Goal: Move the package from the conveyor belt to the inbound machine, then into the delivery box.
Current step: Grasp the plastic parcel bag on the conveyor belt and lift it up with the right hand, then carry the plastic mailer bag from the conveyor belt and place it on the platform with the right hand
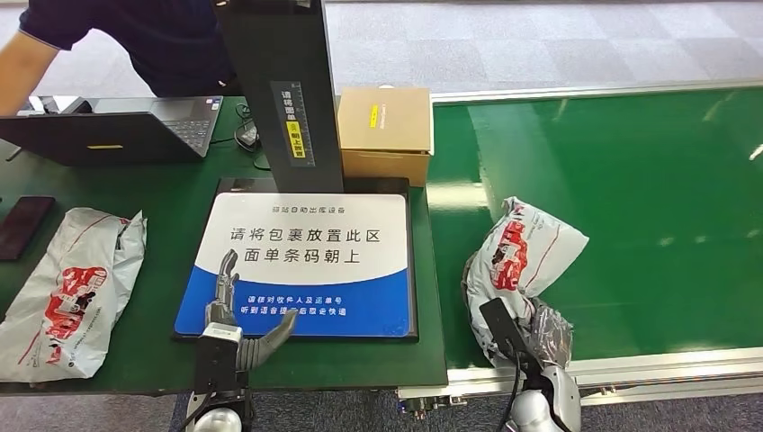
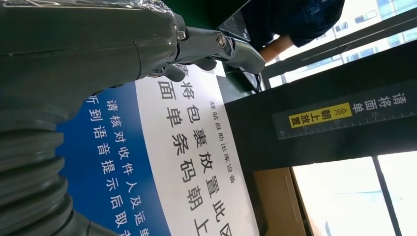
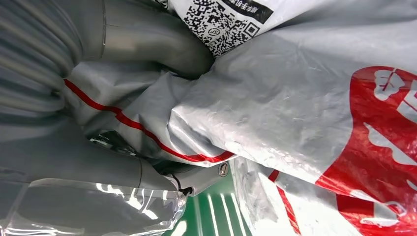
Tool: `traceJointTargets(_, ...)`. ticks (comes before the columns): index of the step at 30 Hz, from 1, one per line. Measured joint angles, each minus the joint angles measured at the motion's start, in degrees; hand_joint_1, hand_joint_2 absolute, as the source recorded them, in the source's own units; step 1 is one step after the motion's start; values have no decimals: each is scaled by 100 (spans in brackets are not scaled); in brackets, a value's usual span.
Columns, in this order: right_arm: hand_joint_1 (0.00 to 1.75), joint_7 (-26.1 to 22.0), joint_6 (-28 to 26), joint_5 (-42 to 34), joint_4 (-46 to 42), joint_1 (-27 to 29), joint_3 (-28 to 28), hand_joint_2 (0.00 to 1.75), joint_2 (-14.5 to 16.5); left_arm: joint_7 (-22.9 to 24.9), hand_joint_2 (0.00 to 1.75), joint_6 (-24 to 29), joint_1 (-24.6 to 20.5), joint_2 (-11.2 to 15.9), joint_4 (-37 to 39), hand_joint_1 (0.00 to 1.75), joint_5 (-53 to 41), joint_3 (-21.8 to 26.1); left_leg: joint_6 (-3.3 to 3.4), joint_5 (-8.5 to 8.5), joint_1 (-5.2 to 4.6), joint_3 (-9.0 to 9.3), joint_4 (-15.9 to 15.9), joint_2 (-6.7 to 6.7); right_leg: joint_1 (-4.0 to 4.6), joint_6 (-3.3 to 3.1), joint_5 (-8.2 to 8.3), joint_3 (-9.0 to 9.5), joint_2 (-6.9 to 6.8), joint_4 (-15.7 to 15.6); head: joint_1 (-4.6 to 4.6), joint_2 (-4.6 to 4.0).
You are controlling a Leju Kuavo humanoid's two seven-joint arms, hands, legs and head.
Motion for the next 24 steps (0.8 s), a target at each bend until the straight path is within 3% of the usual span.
traceJointTargets(8,164,-747,-548,-601,-1322,383,232,175,169,-76,175,4,-17,0,0,0,-14,-2,-1,-1,0,-1,-1,1,1,-1,-1,-5,1,1,0,0)
traceJointTargets(20,158,-861,-630,-683,-1997,541,406,175,242,-85,175,0,-22,0,0,0,-25,-2,-1,-1,0,-1,0,2,0,-1,-1,-5,1,1,0,0)
traceJointTargets(24,156,-1099,-851,-765,-2142,573,513,175,246,-92,175,4,-22,0,0,0,-32,-3,-1,-1,0,-2,-1,2,1,-1,-1,-6,1,1,0,0)
